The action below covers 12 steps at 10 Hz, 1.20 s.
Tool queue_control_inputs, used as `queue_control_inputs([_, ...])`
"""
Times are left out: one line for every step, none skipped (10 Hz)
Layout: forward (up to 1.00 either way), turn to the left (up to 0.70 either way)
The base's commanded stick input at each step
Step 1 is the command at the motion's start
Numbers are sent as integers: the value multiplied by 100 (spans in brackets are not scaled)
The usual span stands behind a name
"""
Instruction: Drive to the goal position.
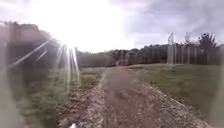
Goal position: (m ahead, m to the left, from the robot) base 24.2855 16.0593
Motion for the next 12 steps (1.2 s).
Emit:
queue_control_inputs([85,0])
queue_control_inputs([85,0])
queue_control_inputs([85,0])
queue_control_inputs([85,0])
queue_control_inputs([85,0])
queue_control_inputs([85,0])
queue_control_inputs([85,0])
queue_control_inputs([85,0])
queue_control_inputs([85,0])
queue_control_inputs([85,0])
queue_control_inputs([85,0])
queue_control_inputs([85,0])
